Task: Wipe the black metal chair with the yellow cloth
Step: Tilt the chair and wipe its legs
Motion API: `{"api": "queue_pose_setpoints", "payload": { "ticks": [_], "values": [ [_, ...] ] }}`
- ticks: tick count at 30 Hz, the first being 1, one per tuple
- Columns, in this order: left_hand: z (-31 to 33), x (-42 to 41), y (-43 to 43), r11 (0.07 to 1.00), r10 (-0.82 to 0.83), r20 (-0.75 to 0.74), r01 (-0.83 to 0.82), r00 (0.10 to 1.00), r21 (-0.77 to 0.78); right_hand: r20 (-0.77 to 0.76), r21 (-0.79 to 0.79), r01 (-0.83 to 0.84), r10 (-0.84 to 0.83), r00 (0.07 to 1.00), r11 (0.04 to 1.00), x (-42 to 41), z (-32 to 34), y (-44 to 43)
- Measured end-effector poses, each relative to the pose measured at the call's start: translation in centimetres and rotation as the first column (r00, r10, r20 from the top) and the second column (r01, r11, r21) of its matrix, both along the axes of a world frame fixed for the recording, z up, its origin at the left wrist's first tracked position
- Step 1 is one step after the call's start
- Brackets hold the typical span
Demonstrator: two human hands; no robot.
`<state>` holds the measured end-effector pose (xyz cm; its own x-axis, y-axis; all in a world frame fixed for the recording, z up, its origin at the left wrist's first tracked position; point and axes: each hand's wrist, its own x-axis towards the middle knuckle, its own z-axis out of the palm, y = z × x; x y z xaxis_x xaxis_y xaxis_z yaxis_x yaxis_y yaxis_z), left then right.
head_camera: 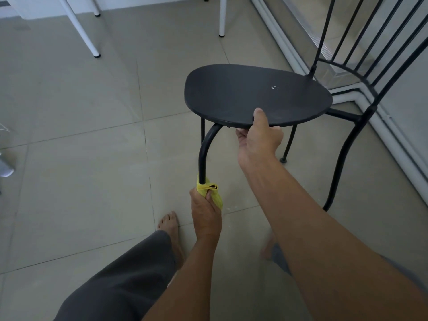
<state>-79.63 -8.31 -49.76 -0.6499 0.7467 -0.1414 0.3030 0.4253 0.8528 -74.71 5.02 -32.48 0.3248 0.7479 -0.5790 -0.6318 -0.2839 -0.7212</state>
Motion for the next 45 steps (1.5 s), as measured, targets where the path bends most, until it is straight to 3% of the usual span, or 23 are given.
{"api": "queue_pose_setpoints", "payload": {
  "ticks": [6,12,16,22,26,29,37,45],
  "values": [
    [0.2,0.0,-1.3,0.997,-0.044,0.049,0.047,0.998,-0.061,-0.041,-0.004,-0.008,0.008,0.999,1.000,0.1,0.2,-0.8],
    [5.4,-0.6,1.1,0.995,-0.078,0.037,0.076,0.996,0.066,-0.032,0.036,-0.020,0.021,0.999,0.999,0.0,0.7,-0.8],
    [10.3,-1.1,4.1,0.989,-0.092,-0.039,0.096,0.995,0.109,0.020,0.029,-0.039,0.038,0.999,0.999,-0.2,1.0,-0.6],
    [14.5,-1.8,7.6,0.985,-0.169,-0.221,0.173,0.961,-0.001,0.031,0.006,-0.070,0.070,0.997,0.998,0.0,1.3,-0.1],
    [13.6,-1.9,7.5,0.972,-0.166,-0.267,0.204,0.949,0.120,-0.014,0.010,-0.061,0.061,0.998,0.998,-0.1,1.5,0.5],
    [10.5,-2.0,6.2,0.960,-0.144,-0.177,0.180,0.974,0.212,-0.032,0.021,-0.051,0.052,0.998,0.998,-0.2,1.7,1.0],
    [1.9,-0.2,0.9,1.000,-0.010,0.098,0.007,0.995,0.024,-0.003,0.018,-0.047,0.047,0.999,0.999,-0.3,1.2,0.8],
    [0.5,-0.7,-2.5,0.967,-0.128,0.131,0.153,0.983,-0.204,0.052,0.001,-0.046,0.046,0.998,0.999,-0.2,0.9,0.5]
  ]
}}
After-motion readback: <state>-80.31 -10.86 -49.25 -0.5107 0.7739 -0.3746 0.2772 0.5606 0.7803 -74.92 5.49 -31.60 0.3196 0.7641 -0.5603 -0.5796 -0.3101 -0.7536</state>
